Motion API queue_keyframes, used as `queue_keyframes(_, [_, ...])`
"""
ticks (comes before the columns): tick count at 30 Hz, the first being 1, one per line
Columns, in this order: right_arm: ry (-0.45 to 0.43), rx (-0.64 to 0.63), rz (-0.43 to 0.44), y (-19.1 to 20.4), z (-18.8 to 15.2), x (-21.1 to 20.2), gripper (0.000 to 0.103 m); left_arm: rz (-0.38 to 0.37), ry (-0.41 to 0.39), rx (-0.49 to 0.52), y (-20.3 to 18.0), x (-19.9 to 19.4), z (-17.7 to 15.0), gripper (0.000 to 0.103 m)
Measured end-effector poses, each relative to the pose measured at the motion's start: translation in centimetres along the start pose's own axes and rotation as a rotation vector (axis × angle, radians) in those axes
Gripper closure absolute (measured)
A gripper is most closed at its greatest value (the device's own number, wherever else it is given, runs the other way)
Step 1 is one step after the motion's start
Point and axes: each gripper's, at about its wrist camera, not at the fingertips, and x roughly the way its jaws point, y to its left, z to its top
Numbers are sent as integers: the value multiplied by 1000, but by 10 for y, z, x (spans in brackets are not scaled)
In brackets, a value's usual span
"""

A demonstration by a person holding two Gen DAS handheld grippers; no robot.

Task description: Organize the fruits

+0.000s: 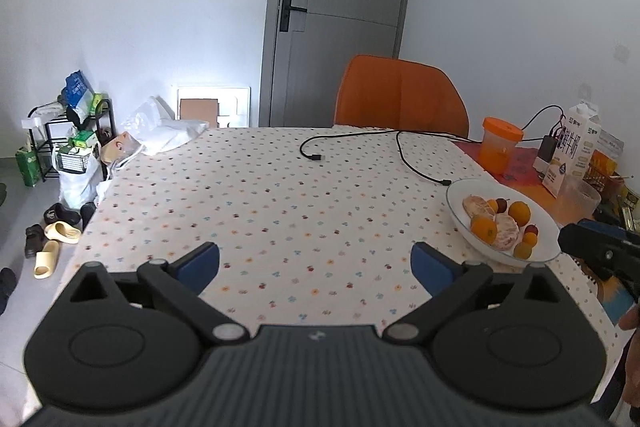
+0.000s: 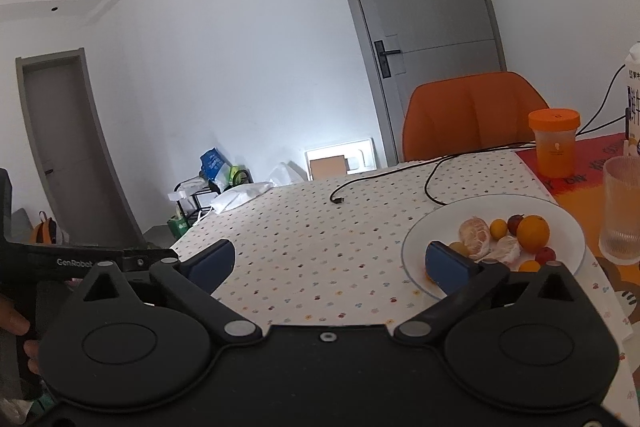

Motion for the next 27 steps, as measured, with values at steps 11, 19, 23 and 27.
queue_keyframes(11, [19, -26, -4, 21, -2, -17, 0, -10, -1, -8, 14, -38, -3, 0])
queue_keyframes(19, [53, -51, -18, 41, -7, -30, 0, -9, -23, -9, 20, -65, -13, 0])
queue_keyframes(23, [72, -61, -39, 51, -10, -34, 0, -13, -23, -5, 21, -72, -19, 0])
queue_keyframes(27, [75, -88, -76, 62, -10, -38, 0, -9, -13, -2, 22, -73, -23, 0])
